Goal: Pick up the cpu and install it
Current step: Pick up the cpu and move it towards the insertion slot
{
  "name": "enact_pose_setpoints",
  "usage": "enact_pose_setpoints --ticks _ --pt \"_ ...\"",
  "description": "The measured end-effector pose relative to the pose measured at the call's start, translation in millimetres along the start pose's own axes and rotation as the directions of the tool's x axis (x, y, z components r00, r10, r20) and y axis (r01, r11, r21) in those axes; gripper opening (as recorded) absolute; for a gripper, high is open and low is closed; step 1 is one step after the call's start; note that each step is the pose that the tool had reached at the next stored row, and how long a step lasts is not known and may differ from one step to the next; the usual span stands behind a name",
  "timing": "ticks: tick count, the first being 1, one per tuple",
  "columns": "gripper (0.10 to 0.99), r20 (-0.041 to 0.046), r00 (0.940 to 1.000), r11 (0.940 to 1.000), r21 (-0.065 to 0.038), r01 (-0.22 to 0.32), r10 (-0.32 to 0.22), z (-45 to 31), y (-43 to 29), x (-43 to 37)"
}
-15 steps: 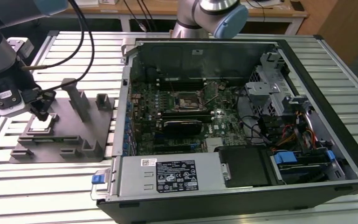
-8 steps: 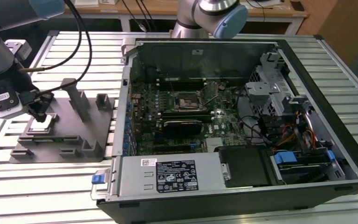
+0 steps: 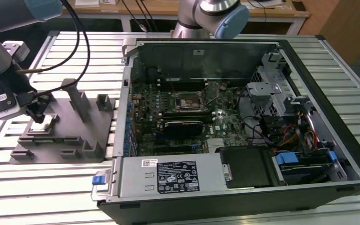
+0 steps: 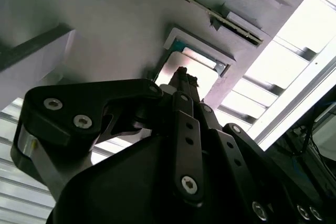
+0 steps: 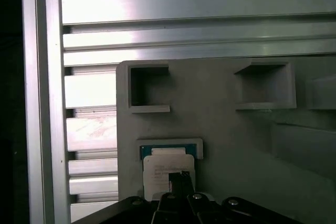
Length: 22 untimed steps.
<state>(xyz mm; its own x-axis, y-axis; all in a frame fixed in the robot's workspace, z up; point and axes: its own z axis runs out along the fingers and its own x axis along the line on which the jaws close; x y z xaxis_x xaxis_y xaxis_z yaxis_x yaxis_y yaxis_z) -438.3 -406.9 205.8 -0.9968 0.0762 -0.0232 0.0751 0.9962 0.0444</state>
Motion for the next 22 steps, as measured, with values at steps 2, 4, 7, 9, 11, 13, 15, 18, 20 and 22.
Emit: enact_pose_setpoints --ticks 2,4,7,9,11,13,15,18,20,22 --pt "0.106 0.0000 1.0000 1.0000 0.000 0.000 0.000 0.9 0.1 2.0" --pt "0.106 0.0000 1.0000 1.0000 0.000 0.000 0.000 2.2 0.0 3.1" --pt "0.106 -0.0020 1.0000 1.0000 0.000 0.000 0.000 5.7 -0.2 3.5" --pt "0.106 -0.0042 1.0000 1.0000 0.000 0.000 0.000 9.3 -0.4 4.6" --pt "0.106 -0.0042 1.0000 1.0000 0.000 0.000 0.000 9.8 -0.4 5.2" --pt "0.106 -0.0044 1.0000 1.0000 0.000 0.000 0.000 9.8 -0.4 5.2" --pt "0.106 -0.0042 1.0000 1.0000 0.000 0.000 0.000 10.0 -0.4 5.2" --pt "0.114 -0.0043 1.0000 1.0000 0.000 0.000 0.000 10.0 -0.4 5.3" --pt "0.165 -0.0043 1.0000 1.0000 0.000 0.000 0.000 10.0 -0.4 5.3" --pt "0.294 -0.0043 1.0000 1.0000 0.000 0.000 0.000 10.1 -0.4 5.3"
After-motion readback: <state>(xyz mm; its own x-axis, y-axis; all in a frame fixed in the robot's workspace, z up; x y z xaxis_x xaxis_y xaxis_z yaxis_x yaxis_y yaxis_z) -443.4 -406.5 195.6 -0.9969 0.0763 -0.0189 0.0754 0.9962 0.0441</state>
